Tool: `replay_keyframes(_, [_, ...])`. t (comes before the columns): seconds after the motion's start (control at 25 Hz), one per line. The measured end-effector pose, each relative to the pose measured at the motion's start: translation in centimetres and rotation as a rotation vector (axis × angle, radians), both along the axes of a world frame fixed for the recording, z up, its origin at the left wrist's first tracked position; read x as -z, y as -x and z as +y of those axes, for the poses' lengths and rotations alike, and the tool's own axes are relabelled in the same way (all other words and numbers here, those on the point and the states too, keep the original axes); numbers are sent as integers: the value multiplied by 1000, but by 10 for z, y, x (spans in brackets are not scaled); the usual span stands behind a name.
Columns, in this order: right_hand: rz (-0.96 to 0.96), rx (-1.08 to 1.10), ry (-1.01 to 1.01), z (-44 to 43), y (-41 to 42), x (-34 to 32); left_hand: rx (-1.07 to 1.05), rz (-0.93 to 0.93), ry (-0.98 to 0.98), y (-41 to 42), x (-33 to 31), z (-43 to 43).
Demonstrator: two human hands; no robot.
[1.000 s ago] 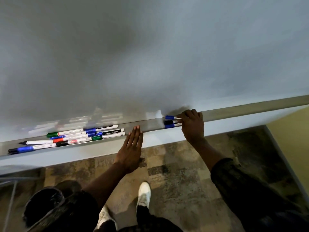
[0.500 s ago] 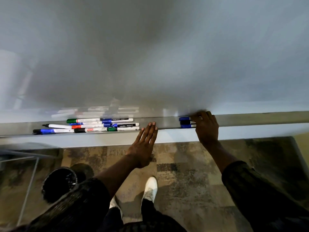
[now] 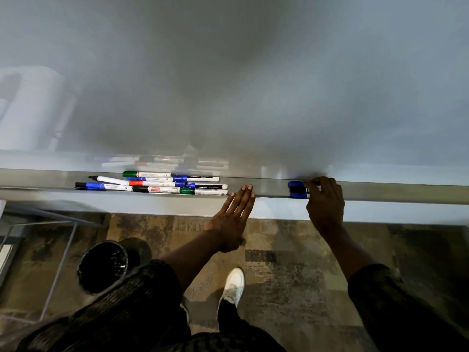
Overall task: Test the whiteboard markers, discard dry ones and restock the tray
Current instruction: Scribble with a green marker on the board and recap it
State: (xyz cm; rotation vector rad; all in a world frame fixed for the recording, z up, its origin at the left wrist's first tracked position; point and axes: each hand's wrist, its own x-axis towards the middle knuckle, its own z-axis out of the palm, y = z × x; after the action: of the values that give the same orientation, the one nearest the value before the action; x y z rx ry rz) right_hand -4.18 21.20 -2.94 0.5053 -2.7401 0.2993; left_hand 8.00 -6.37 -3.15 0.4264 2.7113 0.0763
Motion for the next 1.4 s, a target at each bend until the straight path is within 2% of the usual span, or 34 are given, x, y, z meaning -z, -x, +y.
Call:
replay_keyframes(0.2, [9, -115, 119, -52, -28, -4, -198, 10, -87, -17, -11, -9])
replay_keyframes(0.4, [-119, -228, 276, -121, -63, -3, -431, 105, -28, -51, -11, -59])
replay_keyframes(0.56, [-135, -314, 263, -169, -74, -2, -570, 150, 25, -66, -6, -123])
replay_keyframes(0.76, [-121, -357, 168, -199, -73, 4, -518, 67, 35, -76, 3, -155])
replay_keyframes(1.0, [-148, -371, 47, -206, -64, 13, -479, 58, 72, -77, 9, -161])
replay_keyframes(1.28, [-200, -402, 10, -202, -50, 4, -450, 41, 80, -76, 11, -163])
replay_keyframes(1.4, [-276, -386, 59, -201, -46, -4, -444, 43, 76, -75, 12, -163])
